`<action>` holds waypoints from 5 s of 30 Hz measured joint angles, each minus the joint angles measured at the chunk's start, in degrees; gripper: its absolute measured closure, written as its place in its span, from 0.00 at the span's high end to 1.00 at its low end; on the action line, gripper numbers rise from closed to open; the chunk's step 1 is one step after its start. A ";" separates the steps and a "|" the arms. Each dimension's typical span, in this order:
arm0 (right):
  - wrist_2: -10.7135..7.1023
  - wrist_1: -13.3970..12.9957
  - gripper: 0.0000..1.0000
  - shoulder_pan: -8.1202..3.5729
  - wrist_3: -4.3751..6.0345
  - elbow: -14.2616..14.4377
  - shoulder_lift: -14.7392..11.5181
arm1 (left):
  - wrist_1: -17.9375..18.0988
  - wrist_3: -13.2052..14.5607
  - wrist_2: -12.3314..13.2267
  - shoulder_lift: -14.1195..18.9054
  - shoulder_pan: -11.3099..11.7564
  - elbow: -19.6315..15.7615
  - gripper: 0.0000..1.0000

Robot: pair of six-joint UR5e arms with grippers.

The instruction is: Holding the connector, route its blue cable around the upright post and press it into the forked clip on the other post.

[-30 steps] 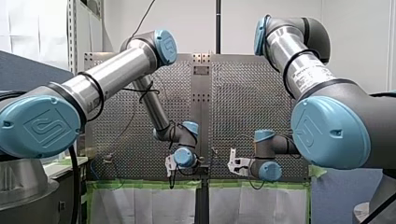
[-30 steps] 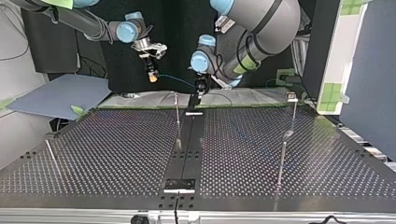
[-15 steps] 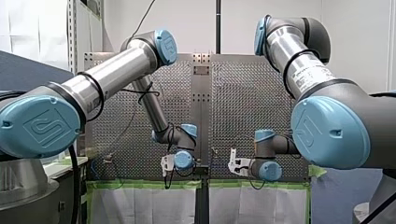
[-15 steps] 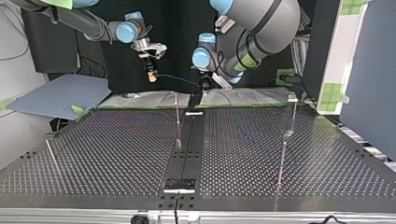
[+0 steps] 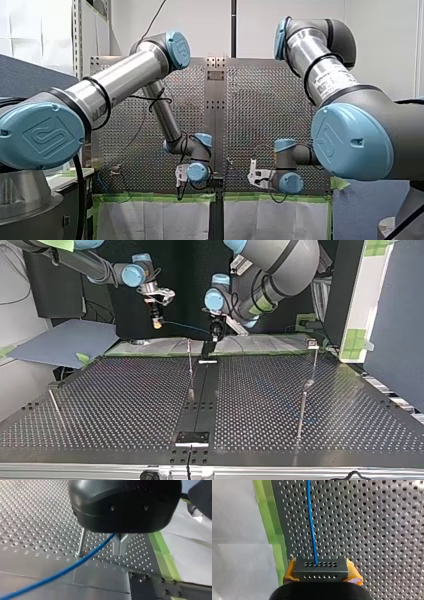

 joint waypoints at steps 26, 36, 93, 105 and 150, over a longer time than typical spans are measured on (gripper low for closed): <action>0.39 0.12 0.00 -3.26 0.14 -1.20 0.02 | 1.74 10.03 -1.63 0.00 -3.57 -0.39 0.02; 0.41 0.15 0.00 -5.36 0.08 -1.51 0.03 | 3.11 10.15 -0.46 0.00 -3.65 -0.05 0.02; 0.28 2.09 0.00 -9.59 -0.04 -6.11 0.08 | -8.17 4.38 7.18 -1.52 1.14 12.55 0.05; 0.04 7.20 0.00 -9.71 -0.77 -10.60 0.09 | -10.20 4.37 7.46 -1.51 1.82 13.46 0.07; -0.37 9.74 0.00 -9.72 -1.18 -10.89 0.08 | -22.14 6.92 5.58 3.81 -1.22 10.48 1.00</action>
